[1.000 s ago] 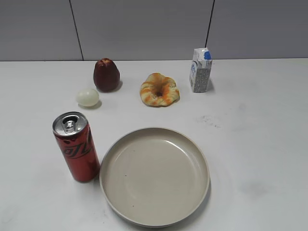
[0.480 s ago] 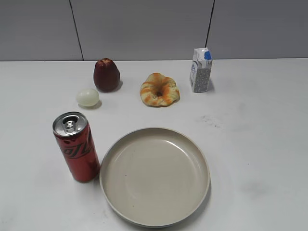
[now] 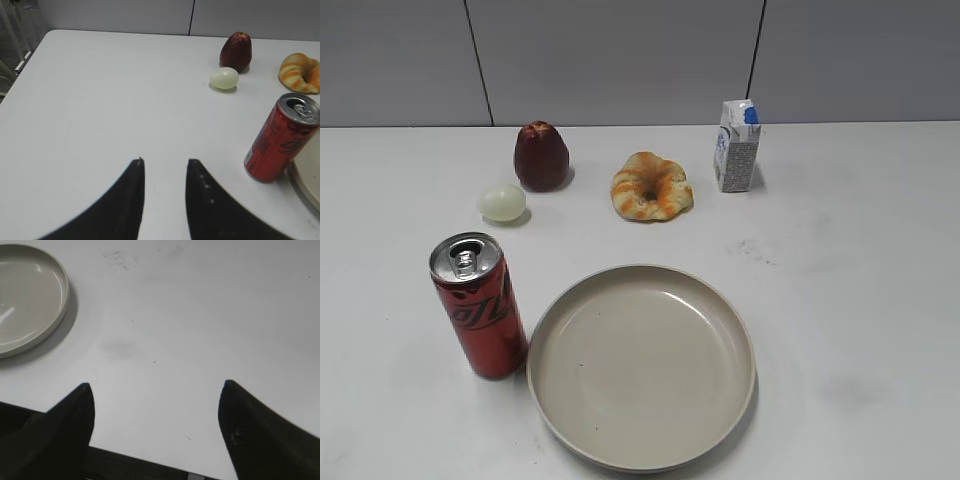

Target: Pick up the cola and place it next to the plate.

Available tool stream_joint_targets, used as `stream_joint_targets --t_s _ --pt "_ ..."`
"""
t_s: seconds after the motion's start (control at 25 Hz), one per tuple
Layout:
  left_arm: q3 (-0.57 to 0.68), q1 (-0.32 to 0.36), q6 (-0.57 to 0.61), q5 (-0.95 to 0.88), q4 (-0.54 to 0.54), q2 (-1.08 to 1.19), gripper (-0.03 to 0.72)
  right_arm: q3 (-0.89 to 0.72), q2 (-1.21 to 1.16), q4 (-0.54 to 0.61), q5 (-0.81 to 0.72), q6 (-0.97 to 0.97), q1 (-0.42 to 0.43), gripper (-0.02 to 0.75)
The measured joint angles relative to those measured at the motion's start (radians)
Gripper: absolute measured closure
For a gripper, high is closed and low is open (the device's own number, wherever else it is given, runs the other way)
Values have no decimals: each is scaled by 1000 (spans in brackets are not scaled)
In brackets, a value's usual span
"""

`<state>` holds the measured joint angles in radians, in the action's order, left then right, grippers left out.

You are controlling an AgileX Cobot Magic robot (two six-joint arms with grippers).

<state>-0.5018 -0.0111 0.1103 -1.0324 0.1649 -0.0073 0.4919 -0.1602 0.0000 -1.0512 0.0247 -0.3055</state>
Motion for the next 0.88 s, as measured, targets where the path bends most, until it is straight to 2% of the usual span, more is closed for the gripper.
stream_joint_targets --t_s 0.2,0.48,0.6,0.88 --pt "0 0 0 0 0 0 461 0 3 0 1 0 35 154" --pt "0 0 0 0 0 0 459 0 124 0 4 0 204 155" --pt "0 0 0 0 0 0 459 0 161 0 4 0 248 155" --pt "0 0 0 0 0 0 459 0 165 0 5 0 256 155"
